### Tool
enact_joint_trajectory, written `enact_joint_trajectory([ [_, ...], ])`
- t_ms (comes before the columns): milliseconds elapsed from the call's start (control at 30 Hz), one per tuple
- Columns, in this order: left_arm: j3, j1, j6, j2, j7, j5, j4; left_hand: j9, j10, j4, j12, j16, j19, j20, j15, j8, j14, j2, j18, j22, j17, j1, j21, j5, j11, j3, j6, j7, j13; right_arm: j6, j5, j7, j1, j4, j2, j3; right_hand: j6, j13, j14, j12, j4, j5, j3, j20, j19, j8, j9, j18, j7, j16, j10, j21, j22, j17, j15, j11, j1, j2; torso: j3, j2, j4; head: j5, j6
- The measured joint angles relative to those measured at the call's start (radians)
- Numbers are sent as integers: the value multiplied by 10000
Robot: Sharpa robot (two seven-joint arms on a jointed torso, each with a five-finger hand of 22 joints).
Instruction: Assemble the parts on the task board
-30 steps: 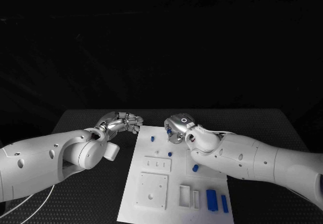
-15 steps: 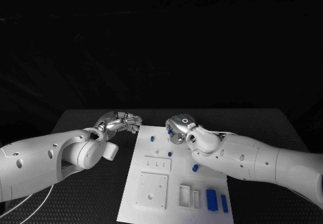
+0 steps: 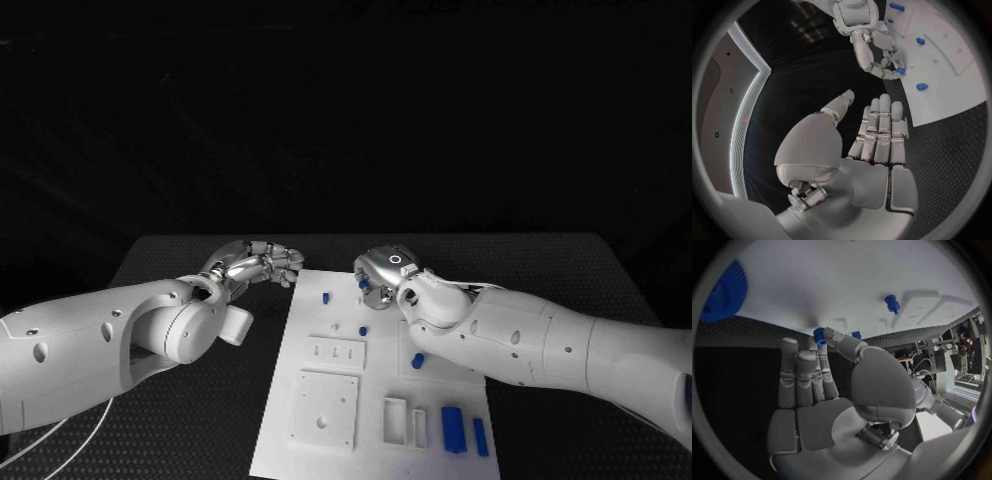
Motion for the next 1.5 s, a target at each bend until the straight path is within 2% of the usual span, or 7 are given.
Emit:
enact_joint_trajectory([
  [200, 0, 0, -3, -9, -3, -1, 1, -1, 0, -25, -38, 0, 0, 0, 0, 0, 0, 0, -3, -11, 0, 0, 0, 0, 0, 25, 0, 0, 0, 45, 153, 3, -22, -53, -3, -23, -763, -227, -128, -176, 105, -5, -331, -8, -118, -425, -211, -2, 295, 0, -683, 0, 0, -131, 284, 379, -63, -563, -2, 1, 3, -10, -2],
  [333, 0, 0, -4, -15, -5, -1, 2, 8, -37, -25, -38, 0, 0, 1, 0, 0, 0, 0, -5, -10, 11, 0, 0, 0, 36, 25, -34, 35, -1, 28, 213, -1, -31, -52, -17, -26, -944, -447, -169, -175, -14, -5, -556, -35, -205, -478, -256, -10, 372, 0, -1360, -49, -1, -204, 430, 595, -123, -624, -6, 1, 0, -4, -15],
  [533, 0, 0, -6, -24, -7, -1, 4, 8, -37, -91, -80, -38, 0, 1, 1, -4, 1, -39, 7, -23, 22, -40, 39, 0, 36, 34, -64, 5, -1, -118, 300, -8, -22, 55, -76, -25, -1030, -648, -249, -171, -172, -5, -769, -34, -277, -513, -263, -10, 388, 0, -1674, -115, -1, -290, 508, 701, -177, -677, -8, 0, -2, -2, -19],
  [800, -1, 1, -7, -56, -8, -1, -9, 17, -37, -113, -84, -38, 1, 2, 35, -40, 35, 1, 97, -25, 31, -80, 39, 0, 36, 57, -64, 6, -2, -408, 497, 47, 207, 768, -630, 11, -1031, -672, -248, -170, -173, -5, -769, -30, -280, -513, -262, -10, 388, 0, -1673, -115, -1, -312, 508, 699, -177, -677, 2, -6, -14, -38, 45],
  [1033, -4, 1, 2, -41, -7, -5, -156, 65, -37, -202, -84, -38, 1, 2, 35, -40, 35, 40, 95, -45, 74, -119, 79, 0, 36, 145, -64, 6, 42, -458, 1025, 260, 569, 1823, -1688, 370, -918, -537, -179, 215, -87, -5, -770, -13, -285, -424, -224, -10, 357, 56, -980, -115, 0, -362, 376, 414, -216, -716, 5, -27, -56, -146, 197],
  [1300, -12, -1, 9, 18, 5, -11, -408, 123, 218, -310, -6, -76, 1, 2, 35, 2, 35, 46, 85, -72, 139, -204, 116, -40, 1, 254, 26, -10, 118, 0, 1833, 562, 629, 2483, -2687, 454, -885, -316, -185, 391, 5, -5, -1036, 4, -267, -424, -224, -11, 319, 56, -516, -115, 7, -435, 231, 131, -394, -732, 4, -131, -205, -163, 276],
  [1500, -16, -4, 19, 50, 6, -15, -498, 122, 218, -364, -6, -76, 1, 2, 35, 2, 35, 82, 80, -72, 153, -240, 155, -40, 1, 252, 26, -10, 117, 636, 2162, 760, 629, 2305, -2893, 454, -871, -264, -184, 271, 129, 37, -1245, 20, -254, -424, -251, -11, 302, 56, -544, -115, 7, -506, 230, 198, -563, -712, 23, -206, -302, -137, 277],
])
